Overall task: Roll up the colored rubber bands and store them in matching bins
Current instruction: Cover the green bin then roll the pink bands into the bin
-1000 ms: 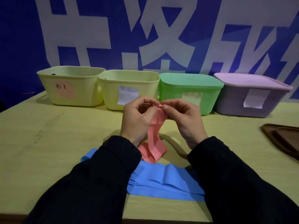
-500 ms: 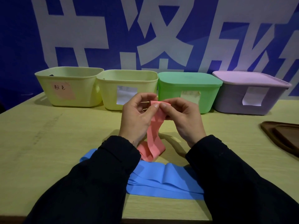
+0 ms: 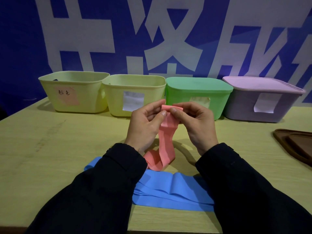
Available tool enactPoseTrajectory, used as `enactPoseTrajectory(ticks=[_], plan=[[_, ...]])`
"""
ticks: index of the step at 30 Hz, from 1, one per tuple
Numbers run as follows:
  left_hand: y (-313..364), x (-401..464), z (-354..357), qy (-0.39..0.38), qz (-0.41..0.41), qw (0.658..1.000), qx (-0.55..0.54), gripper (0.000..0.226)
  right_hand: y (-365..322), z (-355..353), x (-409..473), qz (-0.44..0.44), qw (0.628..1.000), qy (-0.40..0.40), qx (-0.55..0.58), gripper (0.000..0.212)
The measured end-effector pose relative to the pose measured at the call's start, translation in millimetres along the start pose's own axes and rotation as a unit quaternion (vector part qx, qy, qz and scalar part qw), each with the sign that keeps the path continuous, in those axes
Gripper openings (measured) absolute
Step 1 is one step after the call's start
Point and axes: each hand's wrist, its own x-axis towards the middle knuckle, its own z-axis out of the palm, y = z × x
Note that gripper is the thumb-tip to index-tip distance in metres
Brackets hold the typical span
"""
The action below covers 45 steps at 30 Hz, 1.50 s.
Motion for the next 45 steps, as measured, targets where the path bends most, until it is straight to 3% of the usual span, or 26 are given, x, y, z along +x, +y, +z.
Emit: enactPoseTrajectory(ticks=[18, 23, 45], plan=[[1.1, -0.7, -0.6, 0.037, 0.035, 0.999, 0.008, 0.010, 0.0, 1.4, 0.2, -0.004, 0.999, -0.037, -0.011, 0.013], [2.5, -0.4, -1.5, 0.034, 0.036, 0.999, 0.003, 0.012, -0.6, 2.4, -1.2, 0.003, 0.999, -0.042, 0.001, 0.019], [2.6, -1.4, -0.5, 0.012, 0.025, 1.000, 0.014, 0.012, 1.0, 0.2, -0.6, 0.003, 0.999, -0.037, -0.010, 0.011]])
